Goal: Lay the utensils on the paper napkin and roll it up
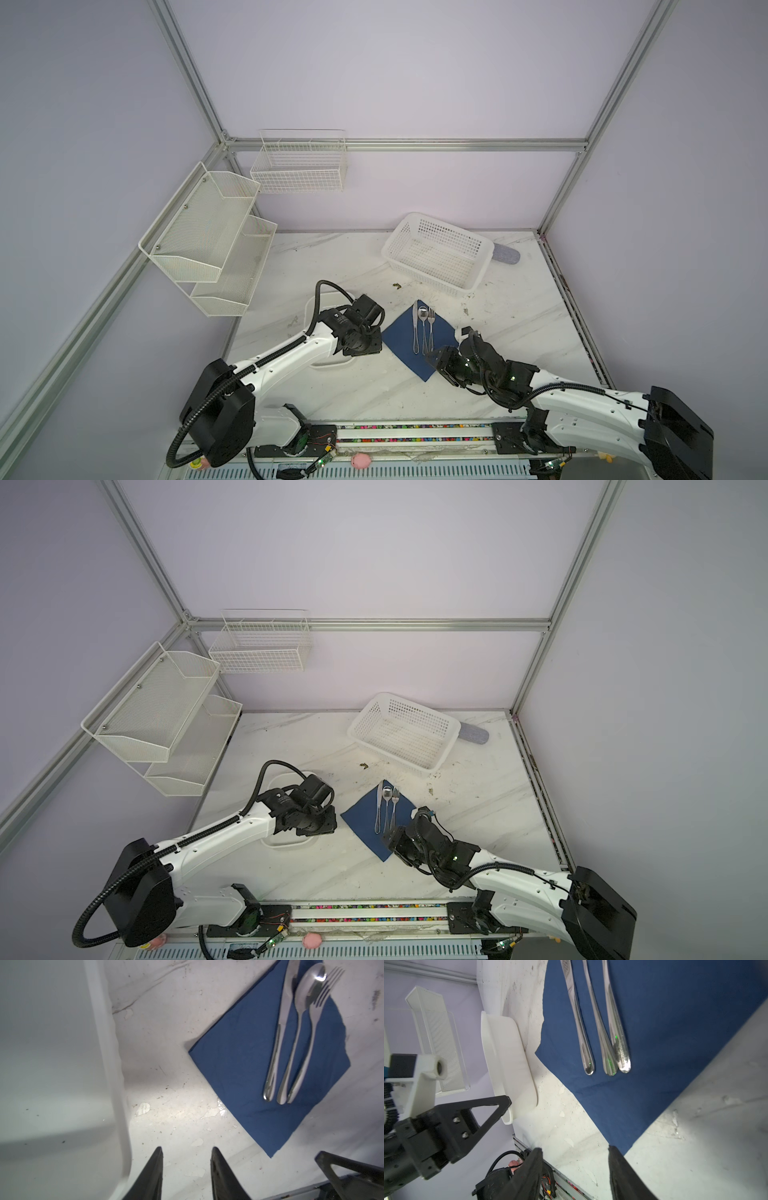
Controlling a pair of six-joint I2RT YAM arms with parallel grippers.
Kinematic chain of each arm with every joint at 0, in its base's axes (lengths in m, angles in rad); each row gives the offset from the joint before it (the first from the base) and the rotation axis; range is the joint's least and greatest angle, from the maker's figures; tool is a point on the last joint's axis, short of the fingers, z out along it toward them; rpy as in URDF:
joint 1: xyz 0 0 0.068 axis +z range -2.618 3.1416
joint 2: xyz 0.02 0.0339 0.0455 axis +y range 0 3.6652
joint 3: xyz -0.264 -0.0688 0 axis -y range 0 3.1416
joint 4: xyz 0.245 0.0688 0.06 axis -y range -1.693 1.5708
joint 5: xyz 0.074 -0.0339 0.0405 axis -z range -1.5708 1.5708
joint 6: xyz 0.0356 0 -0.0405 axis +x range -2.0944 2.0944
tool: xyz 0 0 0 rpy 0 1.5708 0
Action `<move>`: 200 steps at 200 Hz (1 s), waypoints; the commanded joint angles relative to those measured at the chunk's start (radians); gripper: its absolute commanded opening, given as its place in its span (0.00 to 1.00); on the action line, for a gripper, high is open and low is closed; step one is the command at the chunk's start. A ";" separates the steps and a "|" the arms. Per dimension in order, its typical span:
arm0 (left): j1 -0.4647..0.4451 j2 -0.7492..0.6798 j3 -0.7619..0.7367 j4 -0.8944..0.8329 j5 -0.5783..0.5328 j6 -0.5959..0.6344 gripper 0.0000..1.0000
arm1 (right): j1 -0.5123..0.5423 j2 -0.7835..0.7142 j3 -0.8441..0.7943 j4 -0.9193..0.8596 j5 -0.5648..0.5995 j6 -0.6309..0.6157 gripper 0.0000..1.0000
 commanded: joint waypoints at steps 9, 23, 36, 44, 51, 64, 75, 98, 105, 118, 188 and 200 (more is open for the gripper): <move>-0.020 -0.011 -0.048 0.145 0.106 0.005 0.37 | 0.025 0.032 -0.041 0.067 0.002 0.113 0.51; -0.030 -0.003 -0.050 0.171 0.122 -0.002 0.37 | 0.028 0.032 -0.058 0.085 0.007 0.126 0.51; -0.038 0.009 -0.053 0.193 0.133 -0.009 0.37 | 0.030 0.032 -0.072 0.096 0.006 0.135 0.51; -0.045 0.017 -0.051 0.204 0.135 -0.013 0.37 | 0.030 0.035 -0.080 0.102 0.001 0.139 0.51; -0.050 0.025 -0.052 0.212 0.135 -0.015 0.37 | 0.029 0.039 -0.084 0.108 -0.002 0.143 0.51; -0.059 0.038 -0.050 0.223 0.134 -0.019 0.37 | 0.030 0.044 -0.090 0.121 -0.005 0.143 0.50; -0.064 0.049 -0.047 0.229 0.136 -0.022 0.38 | 0.029 0.053 -0.092 0.128 -0.005 0.143 0.50; -0.075 0.069 -0.046 0.244 0.143 -0.023 0.38 | 0.029 0.076 -0.107 0.178 -0.011 0.151 0.50; -0.076 0.073 -0.046 0.248 0.146 -0.024 0.39 | 0.029 0.087 -0.109 0.194 -0.014 0.155 0.50; -0.078 0.079 -0.045 0.254 0.147 -0.025 0.40 | 0.030 0.110 -0.110 0.214 -0.025 0.154 0.50; -0.084 0.095 -0.043 0.255 0.158 -0.028 0.40 | 0.030 0.144 -0.116 0.210 -0.035 0.149 0.50; -0.084 0.094 -0.042 0.253 0.161 -0.028 0.40 | 0.029 0.149 -0.120 0.222 -0.038 0.153 0.50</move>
